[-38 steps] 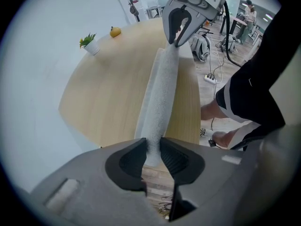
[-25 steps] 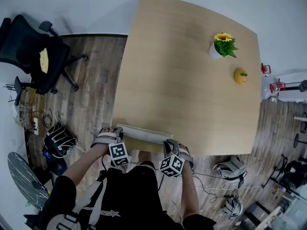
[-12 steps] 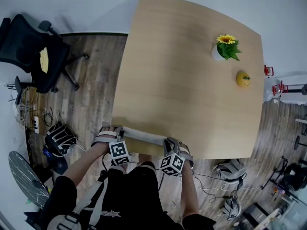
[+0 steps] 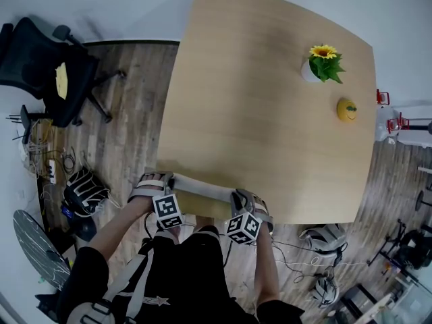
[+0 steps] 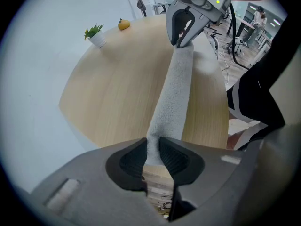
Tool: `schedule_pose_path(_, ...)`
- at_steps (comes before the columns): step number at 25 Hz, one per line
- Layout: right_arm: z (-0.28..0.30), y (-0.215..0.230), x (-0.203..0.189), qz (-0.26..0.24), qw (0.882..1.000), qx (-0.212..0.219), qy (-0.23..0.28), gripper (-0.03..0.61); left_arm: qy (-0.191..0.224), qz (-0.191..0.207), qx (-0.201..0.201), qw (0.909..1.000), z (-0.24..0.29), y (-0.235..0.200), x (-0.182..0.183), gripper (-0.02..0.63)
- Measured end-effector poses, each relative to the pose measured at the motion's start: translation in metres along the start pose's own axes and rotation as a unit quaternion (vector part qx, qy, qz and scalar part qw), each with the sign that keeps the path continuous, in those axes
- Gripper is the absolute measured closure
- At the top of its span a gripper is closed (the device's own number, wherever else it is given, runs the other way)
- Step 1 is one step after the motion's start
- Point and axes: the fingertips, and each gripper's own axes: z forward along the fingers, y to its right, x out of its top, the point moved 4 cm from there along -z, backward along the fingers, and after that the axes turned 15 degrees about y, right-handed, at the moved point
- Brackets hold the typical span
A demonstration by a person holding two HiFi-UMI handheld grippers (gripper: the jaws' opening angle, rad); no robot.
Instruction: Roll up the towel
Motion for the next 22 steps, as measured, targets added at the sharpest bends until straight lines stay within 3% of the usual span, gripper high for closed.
schedule_pose_path(7,-0.005,0.002,0.003,-0.003,1.000,-0.024,0.008,0.509,0.011,-0.009,0.015,0.9998,-0.007,0.000,-0.003,0.511)
schedule_pose_path(16,-0.033,0.009,0.014,-0.013,0.994,-0.108,0.016,0.497,0.022,-0.024,0.095,0.9949,-0.032,-0.019,-0.023,0.511)
schedule_pose_path(18,-0.045,0.009,0.020,-0.007,0.991,-0.132,0.025,0.497,0.031,-0.031,0.125,0.9911,-0.045,-0.028,-0.025,0.513)
schedule_pose_path(21,-0.064,0.007,0.034,0.013,0.985,-0.167,0.049,0.500,0.062,-0.052,0.190,0.9784,-0.070,-0.042,-0.025,0.600)
schedule_pose_path(22,-0.070,0.006,0.039,0.022,0.982,-0.179,0.059,0.506,0.077,-0.066,0.205,0.9734,-0.078,-0.045,-0.024,0.600)
